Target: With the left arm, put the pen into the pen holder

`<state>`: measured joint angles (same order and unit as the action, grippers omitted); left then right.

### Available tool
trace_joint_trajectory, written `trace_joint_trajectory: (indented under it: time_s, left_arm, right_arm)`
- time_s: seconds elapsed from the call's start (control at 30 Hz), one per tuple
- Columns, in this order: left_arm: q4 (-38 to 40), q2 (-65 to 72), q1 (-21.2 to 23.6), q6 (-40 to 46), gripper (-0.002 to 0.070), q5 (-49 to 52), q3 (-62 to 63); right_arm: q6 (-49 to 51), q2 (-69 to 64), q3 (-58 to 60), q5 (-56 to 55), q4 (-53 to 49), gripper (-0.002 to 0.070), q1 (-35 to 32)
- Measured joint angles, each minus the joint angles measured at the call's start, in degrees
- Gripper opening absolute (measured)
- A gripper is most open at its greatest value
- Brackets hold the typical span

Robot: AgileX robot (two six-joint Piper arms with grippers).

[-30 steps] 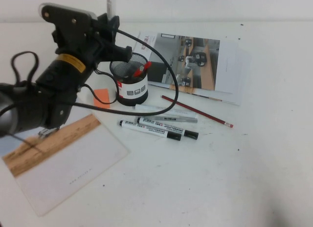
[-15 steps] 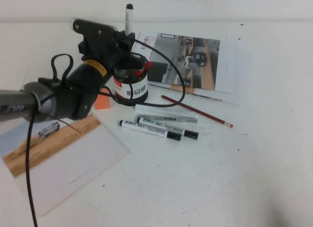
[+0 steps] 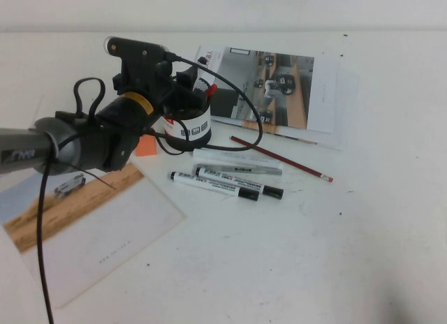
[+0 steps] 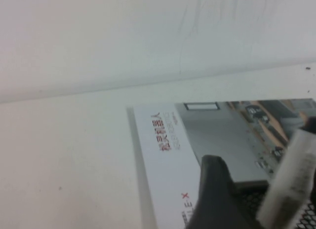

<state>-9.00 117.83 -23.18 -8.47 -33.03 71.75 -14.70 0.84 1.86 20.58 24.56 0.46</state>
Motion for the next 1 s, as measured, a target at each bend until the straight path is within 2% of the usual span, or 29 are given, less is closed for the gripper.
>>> trace_joint_trajectory:
  time_s: [0.1, 0.17, 0.23, 0.3, 0.33, 0.37, 0.47, 0.73, 1.0]
  left_arm:
    - [0.00, -1.95, 0.00, -0.28, 0.0365, 3.32, 0.00]
    - [0.00, -4.87, 0.00, -0.28, 0.0353, 7.67, 0.00]
    - [0.00, -8.70, 0.00, -0.28, 0.0279, 13.13, 0.00]
    - [-0.99, -13.83, 0.00, 0.57, 0.0146, 20.86, 0.00]
    - [-1.83, -15.97, 0.00, 0.90, 0.0104, 24.68, 0.00]
    - [-2.58, -18.73, 0.00, 1.13, 0.0067, 27.64, -0.27]
    - [-3.44, -27.18, 0.00, 1.37, 0.0022, 30.86, -2.99]
    - [-4.08, -54.41, 0.00, 1.48, 0.0001, 31.72, -22.63]
    - [-4.96, -74.57, 0.00, 1.58, 0.0000, 31.72, -40.23]
  right_arm:
    - [0.00, 0.00, 0.00, 0.00, 0.00, -0.0022, 0.00]
    - [0.00, 0.00, 0.00, 0.00, 0.00, -0.0022, 0.00]
    - [0.00, 0.00, 0.00, 0.00, 0.00, -0.0022, 0.00]
    - [0.00, 0.00, 0.00, 0.00, 0.00, -0.0022, 0.00]
    - [0.00, 0.00, 0.00, 0.00, 0.00, -0.0022, 0.00]
    - [0.00, 0.00, 0.00, 0.00, 0.00, -0.0022, 0.00]
    - [0.00, 0.00, 0.00, 0.00, 0.00, -0.0022, 0.00]
    - [0.00, 0.00, 0.00, 0.00, 0.00, -0.0022, 0.00]
    - [0.00, 0.00, 0.00, 0.00, 0.00, -0.0022, 0.00]
